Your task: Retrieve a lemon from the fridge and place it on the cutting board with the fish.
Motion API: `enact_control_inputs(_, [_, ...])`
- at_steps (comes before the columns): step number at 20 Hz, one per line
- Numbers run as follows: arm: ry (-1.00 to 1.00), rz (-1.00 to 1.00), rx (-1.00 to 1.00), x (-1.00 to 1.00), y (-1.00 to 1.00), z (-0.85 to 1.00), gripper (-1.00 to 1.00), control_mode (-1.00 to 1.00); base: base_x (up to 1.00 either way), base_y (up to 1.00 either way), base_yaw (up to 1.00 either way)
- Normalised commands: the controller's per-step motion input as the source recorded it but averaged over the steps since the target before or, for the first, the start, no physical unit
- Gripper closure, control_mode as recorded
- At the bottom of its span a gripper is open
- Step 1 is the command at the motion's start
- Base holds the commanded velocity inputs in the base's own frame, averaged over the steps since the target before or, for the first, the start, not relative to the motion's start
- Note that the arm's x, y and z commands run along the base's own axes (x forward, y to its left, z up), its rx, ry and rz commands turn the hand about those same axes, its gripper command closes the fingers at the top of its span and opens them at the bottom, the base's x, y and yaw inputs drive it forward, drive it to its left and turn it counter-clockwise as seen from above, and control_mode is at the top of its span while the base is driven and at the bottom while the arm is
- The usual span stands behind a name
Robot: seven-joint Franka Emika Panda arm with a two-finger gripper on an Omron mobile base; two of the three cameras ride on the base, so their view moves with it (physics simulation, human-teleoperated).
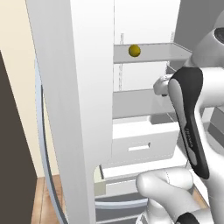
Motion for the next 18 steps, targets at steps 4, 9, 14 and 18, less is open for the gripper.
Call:
enact_control_inputs(4, [-0.10,0.00,-0.05,0.03,0.19,0.57,-1.00,-1.00,0.00,0.00,0.00])
enact_control_inputs(9, [-0.14,0.00,-0.01,0.48,0.14,0.13,-1.00,-1.00,0.00,0.00,0.00])
enact_control_inputs(14, [-0.20,0.00,0.00,0.69,0.02,0.05,-1.00,-1.00,0.00,0.00,0.00])
enact_control_inputs(18, [-0.23,0.00,0.00,0.66,0.00,0.22,-1.00,-1.00,0.00,0.00,0.00])
